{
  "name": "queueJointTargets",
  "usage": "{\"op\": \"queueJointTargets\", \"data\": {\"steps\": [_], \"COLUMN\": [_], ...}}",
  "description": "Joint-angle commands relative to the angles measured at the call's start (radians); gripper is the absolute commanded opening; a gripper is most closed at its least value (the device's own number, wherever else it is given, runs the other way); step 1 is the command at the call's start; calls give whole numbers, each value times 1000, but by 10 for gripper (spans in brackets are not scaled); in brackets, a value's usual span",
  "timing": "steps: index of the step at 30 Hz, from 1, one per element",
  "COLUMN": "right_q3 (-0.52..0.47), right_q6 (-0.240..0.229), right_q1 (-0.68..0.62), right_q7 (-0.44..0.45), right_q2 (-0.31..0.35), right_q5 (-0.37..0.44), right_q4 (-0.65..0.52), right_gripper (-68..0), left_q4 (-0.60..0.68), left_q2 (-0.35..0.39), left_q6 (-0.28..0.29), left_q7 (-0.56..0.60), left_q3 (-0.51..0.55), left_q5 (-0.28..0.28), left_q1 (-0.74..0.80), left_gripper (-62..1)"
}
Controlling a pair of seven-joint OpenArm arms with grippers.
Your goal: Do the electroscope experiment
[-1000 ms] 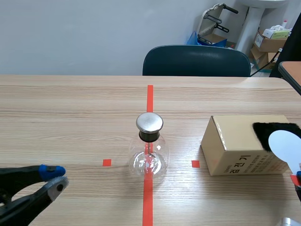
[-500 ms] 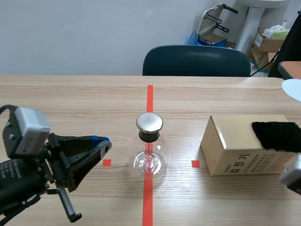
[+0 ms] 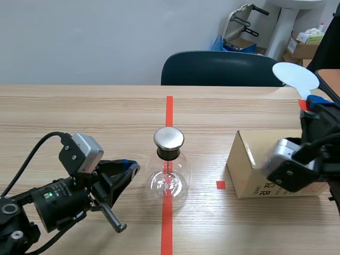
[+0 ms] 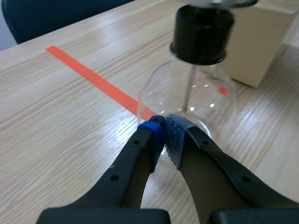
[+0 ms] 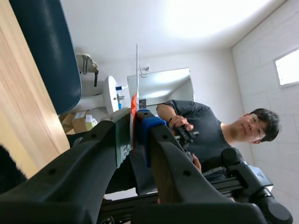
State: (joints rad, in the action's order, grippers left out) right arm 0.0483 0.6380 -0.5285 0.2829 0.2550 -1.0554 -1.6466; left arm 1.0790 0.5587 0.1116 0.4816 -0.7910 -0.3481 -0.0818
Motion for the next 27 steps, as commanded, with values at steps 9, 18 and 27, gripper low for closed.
{"op": "queueJointTargets", "data": {"steps": [9,18,27], "right_q3": [152,283,327], "right_q6": [20,14,-45], "right_q1": [66,86,86], "right_q7": [-126,-212,-254], "right_q2": [8,11,2], "right_q5": [-101,-242,-320], "right_q4": [-24,-24,0], "right_gripper": [-660,-660,-660], "left_q4": [-137,-203,-209], "left_q2": [-68,-98,-98], "left_q6": [-20,-8,42], "left_q7": [21,23,26], "left_q3": [-19,-19,-19], "left_q5": [-6,12,87], "left_q1": [-87,-98,-98], "left_gripper": [-583,-580,-579]}}
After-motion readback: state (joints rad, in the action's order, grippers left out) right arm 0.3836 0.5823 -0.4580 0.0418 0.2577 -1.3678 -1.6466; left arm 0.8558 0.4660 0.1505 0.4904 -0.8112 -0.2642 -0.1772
